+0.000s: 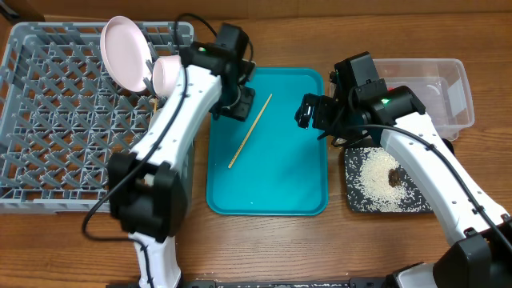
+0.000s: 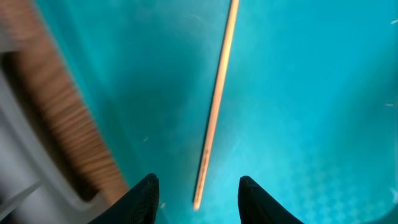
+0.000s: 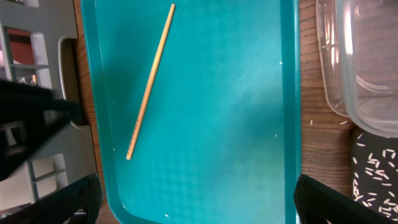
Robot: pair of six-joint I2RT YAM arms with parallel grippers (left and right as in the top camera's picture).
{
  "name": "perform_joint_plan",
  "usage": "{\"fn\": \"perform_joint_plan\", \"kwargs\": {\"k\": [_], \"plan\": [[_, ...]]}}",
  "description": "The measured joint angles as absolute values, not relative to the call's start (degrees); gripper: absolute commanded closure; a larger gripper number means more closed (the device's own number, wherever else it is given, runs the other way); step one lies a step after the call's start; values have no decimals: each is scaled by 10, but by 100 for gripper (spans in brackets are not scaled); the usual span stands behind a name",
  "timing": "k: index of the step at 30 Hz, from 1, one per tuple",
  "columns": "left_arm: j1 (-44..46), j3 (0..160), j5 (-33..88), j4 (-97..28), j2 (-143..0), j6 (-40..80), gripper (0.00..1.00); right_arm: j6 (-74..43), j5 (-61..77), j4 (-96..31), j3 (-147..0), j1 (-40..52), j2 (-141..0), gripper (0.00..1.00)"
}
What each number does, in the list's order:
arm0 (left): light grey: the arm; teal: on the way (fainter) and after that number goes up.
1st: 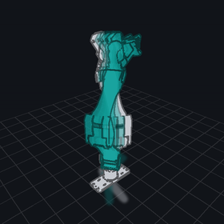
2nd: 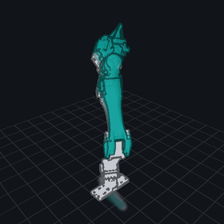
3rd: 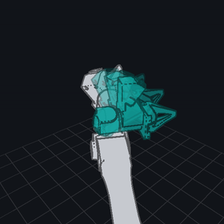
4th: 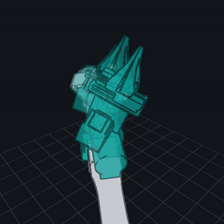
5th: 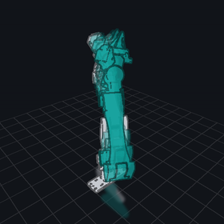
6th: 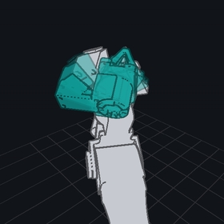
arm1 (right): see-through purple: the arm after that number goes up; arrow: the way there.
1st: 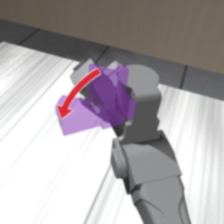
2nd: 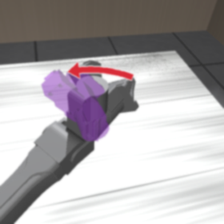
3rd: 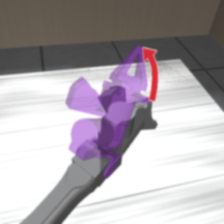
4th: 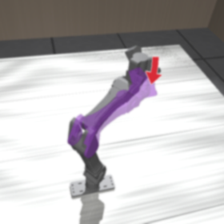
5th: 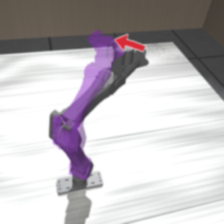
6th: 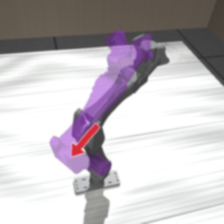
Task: Sort waste into correct bins and load items into the dishwasher
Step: 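Release the chopstick and grip the second chopstick on the tray, then carry the second chopstick into the rack and insert it upright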
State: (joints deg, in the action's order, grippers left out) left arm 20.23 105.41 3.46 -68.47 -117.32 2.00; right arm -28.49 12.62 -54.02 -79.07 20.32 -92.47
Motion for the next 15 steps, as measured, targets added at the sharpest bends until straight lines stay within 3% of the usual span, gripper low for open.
{"fn": "perform_joint_plan", "kwargs": {"k": [9,13,15], "plan": [[225,1046,52,-655,-1306,13,60,-285,126,-540,-791,203,-925,0],[225,1046,52,-651,-1315,13,69,-285,126,-540,-791,203,-925,0],[225,1046,52,-644,-1316,11,79,-285,126,-540,-791,203,-925,0]]}}
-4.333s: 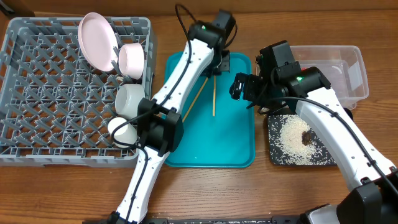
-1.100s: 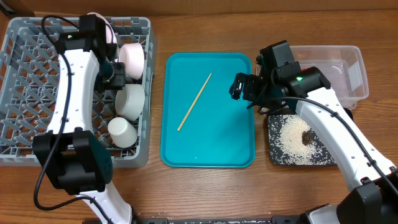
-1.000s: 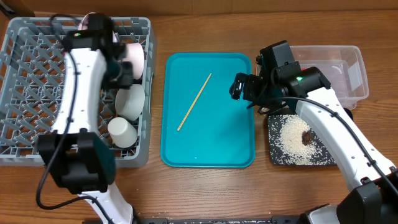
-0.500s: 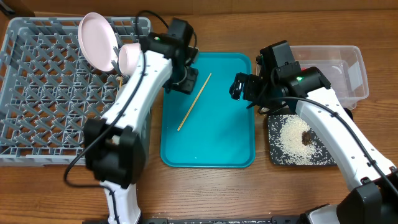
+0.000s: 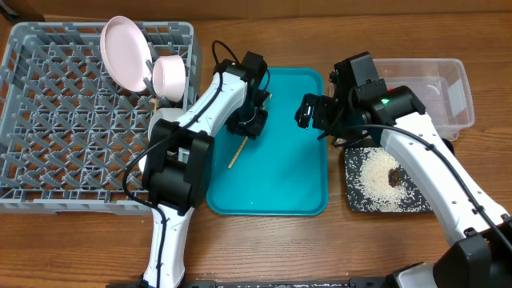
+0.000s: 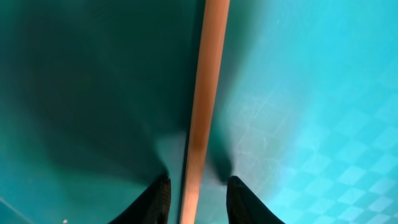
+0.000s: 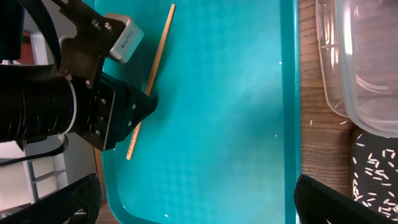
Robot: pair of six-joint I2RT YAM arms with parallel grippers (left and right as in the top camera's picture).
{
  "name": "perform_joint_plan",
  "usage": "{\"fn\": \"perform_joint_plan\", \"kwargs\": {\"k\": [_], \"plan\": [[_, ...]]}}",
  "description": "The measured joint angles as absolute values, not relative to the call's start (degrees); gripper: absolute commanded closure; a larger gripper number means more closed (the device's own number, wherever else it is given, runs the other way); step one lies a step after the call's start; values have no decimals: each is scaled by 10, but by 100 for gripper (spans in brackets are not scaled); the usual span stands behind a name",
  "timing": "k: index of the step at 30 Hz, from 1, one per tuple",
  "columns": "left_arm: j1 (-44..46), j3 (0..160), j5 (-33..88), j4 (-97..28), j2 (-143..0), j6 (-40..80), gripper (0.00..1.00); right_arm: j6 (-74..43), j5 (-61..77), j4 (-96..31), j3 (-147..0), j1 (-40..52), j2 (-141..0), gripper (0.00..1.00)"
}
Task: Sort waste into correct bins and load items into the dishwasher
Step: 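Carry the second chopstick into the rack and insert it upright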
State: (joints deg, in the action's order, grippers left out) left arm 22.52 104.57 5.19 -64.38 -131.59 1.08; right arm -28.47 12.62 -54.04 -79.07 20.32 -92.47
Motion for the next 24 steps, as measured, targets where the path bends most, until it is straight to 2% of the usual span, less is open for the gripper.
{"fn": "perform_joint_plan", "kwargs": {"k": [1,4,15,24], "plan": [[225,1046,52,-642,-1316,10,85,-285,126,-540,-791,203,-925,0],[225,1046,52,-631,-1317,8,95,-285,126,-540,-791,203,-925,0],[225,1046,54,-632,-1318,18,96,-285,126,-540,-791,203,-925,0],[198,1095,54,-740,-1275,46,96,-285,126,-540,-791,203,-925,0]]}}
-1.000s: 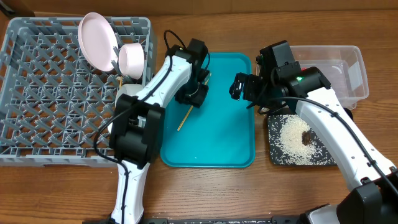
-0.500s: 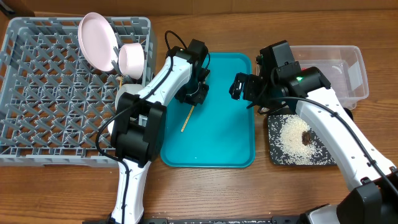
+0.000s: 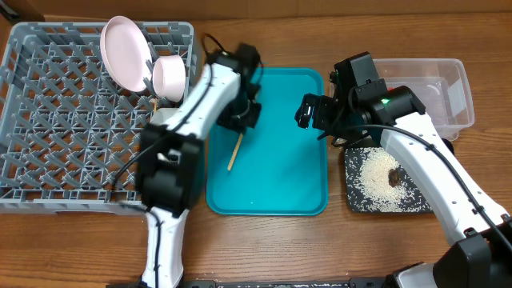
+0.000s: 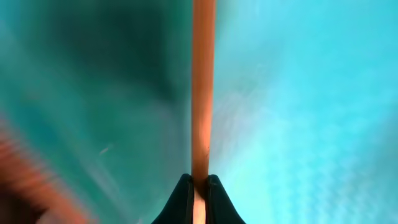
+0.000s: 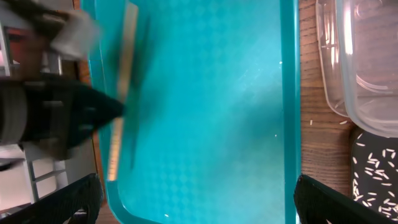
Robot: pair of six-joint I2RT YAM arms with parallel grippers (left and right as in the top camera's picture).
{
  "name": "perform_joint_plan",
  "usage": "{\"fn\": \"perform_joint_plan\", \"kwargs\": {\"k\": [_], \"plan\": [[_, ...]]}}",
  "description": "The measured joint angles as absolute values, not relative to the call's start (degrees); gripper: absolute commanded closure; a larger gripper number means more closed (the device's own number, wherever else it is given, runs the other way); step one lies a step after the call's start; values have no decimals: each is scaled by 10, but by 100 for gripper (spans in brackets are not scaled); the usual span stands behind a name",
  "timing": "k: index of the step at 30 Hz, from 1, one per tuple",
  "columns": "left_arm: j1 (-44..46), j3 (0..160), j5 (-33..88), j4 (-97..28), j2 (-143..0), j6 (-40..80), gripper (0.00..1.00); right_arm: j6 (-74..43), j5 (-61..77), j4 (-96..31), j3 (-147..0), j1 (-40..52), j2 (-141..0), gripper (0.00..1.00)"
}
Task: Sort waste into correct bins and load items into the dishwasher
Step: 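Carry the second chopstick into the rack and insert it upright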
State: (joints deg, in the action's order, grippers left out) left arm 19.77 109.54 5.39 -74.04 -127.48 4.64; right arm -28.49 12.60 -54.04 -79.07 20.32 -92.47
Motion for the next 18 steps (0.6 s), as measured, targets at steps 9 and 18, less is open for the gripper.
{"fn": "perform_joint_plan", "kwargs": {"k": [9,18], "plan": [[99,1133,-23,-828,-1024,60,96,-285,126,-541,-791,203,-925,0],[10,1057,-81,-797,-1020,18,96,-285,126,-540,-791,203,-925,0]]}}
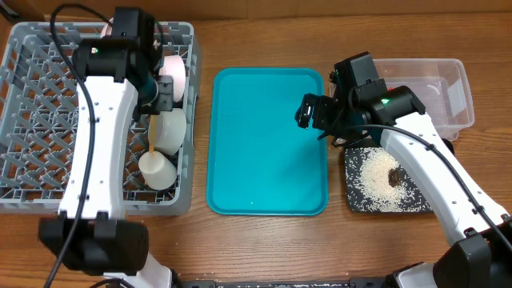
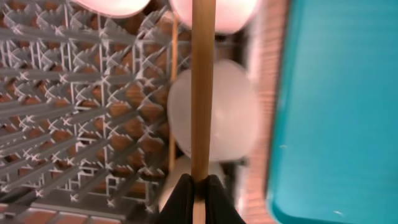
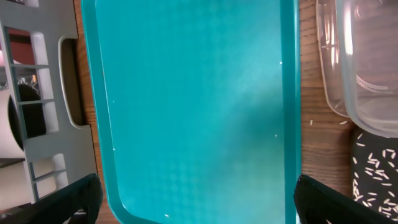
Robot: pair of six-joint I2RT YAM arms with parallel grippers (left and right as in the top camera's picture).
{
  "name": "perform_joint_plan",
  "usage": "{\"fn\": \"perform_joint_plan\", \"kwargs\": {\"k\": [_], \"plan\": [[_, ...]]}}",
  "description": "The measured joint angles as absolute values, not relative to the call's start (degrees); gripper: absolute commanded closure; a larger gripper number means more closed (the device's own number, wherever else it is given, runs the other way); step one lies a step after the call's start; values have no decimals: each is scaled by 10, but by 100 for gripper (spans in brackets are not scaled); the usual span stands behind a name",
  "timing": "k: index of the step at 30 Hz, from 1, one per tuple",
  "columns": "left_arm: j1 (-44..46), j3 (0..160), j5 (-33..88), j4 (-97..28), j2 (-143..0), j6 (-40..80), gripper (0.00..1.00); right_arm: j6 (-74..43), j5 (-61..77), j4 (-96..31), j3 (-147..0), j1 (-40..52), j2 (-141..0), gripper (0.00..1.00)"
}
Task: Sort waste into correct bins and load items into the dishwasher
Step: 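Carry the second chopstick into the rack and insert it upright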
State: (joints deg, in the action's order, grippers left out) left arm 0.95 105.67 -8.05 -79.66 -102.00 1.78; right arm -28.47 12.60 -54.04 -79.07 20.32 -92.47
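My left gripper (image 2: 199, 180) is shut on the wooden chopstick (image 2: 201, 87), which runs straight up the left wrist view. It hangs over the right side of the grey dish rack (image 1: 48, 104), above a white cup (image 2: 233, 118). In the overhead view the left gripper (image 1: 158, 92) sits beside a pink cup (image 1: 176, 76). The teal tray (image 1: 268, 144) holds nothing. My right gripper (image 1: 312, 112) stands open over the tray's right part, fingers (image 3: 68, 202) spread wide with nothing between them.
Two white cups (image 1: 170, 130) stand in the rack's right column. A second thin wooden stick (image 2: 173, 93) lies in the rack. A clear plastic container (image 1: 432, 88) sits at the back right. In front of it is a black tray with rice (image 1: 388, 180).
My left gripper, still shut on the chopstick, has gone from the tray's left part to above the dish rack's right side. The tray is now bare. The right arm has not moved.
The chopstick lay slanted on the teal tray with my left gripper open above its upper end. Then the open fingers stood either side of it. Then they were shut on it at the tray's left part. Now it hangs over the rack.
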Motion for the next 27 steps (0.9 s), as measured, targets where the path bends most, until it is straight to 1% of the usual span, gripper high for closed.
{"fn": "perform_joint_plan", "kwargs": {"k": [4,8,9,10,11,12,15,19,22,25,27], "plan": [[-29,980,-86,-717,-1027,-7,96,-285,126,-541,-791,203,-925,0],[-49,934,-89,-691,-1028,-34,96,-285,126,-540,-791,203,-925,0],[-49,930,-89,-689,-1028,-37,91,-285,126,-540,-791,203,-925,0],[-49,930,-89,-689,-1028,-43,82,-285,126,-540,-791,203,-925,0],[-49,930,-89,-686,-1028,-51,69,-285,126,-540,-791,203,-925,0],[-49,930,-89,-684,-1028,-54,60,-285,126,-540,-791,203,-925,0],[-49,930,-89,-684,-1028,-58,53,-285,126,-541,-791,203,-925,0],[-49,930,-89,-688,-1028,-46,56,-285,126,-540,-791,203,-925,0],[-49,949,-88,-721,-1029,-21,60,-285,126,-540,-791,203,-925,0],[-49,1011,-71,-771,-1031,1,64,-285,126,-540,-791,203,-925,0],[-49,1073,-41,-799,-1031,10,64,-285,126,-541,-791,203,-925,0]]}}
